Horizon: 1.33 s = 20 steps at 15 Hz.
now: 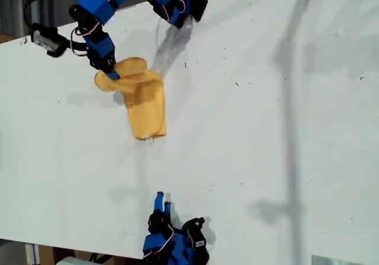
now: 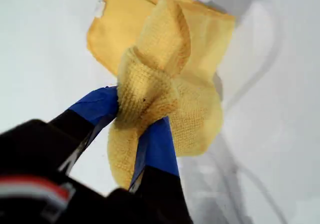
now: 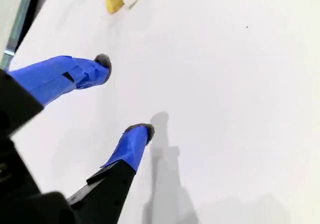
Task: Grasp corners of a square towel and fold twice.
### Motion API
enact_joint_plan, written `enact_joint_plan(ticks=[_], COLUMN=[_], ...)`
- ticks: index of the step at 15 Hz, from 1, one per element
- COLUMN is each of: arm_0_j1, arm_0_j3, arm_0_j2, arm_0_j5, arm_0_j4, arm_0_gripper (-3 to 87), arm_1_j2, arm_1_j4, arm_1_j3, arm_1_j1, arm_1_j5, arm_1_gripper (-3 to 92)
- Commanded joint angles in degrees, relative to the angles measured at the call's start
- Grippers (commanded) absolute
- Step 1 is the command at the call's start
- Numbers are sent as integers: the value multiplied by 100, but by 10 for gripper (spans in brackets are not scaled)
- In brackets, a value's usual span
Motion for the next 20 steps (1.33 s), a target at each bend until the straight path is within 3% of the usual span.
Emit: enact_joint_plan(ticks=[1,6,12,13,15,18,20], arm_0_j1=[-211,-378,-360,-360,-369,-360,-369], arm_0_j3=[0,88,114,114,114,123,123], arm_0_j2=[35,35,35,35,35,35,35], arm_0_j5=[79,97,53,44,44,35,44], arm_0_j4=[-105,-167,-176,-176,-176,-167,-167], arm_0_gripper=[228,230,230,230,230,230,230], arm_1_j2=[-853,-2663,-4228,-4280,-4280,-3762,-3252], arm_1_j4=[-211,-1178,-1415,-1450,-1521,-1230,-861], arm_1_j3=[-1002,-2021,-3094,-3155,-3270,-3261,-3129], arm_1_j1=[-642,-1327,-1441,-1450,-1573,-1459,-1222], arm_1_j5=[-185,-747,-800,-870,-1125,-1230,-1222], arm_1_gripper=[-1,-1,-1,66,296,362,356])
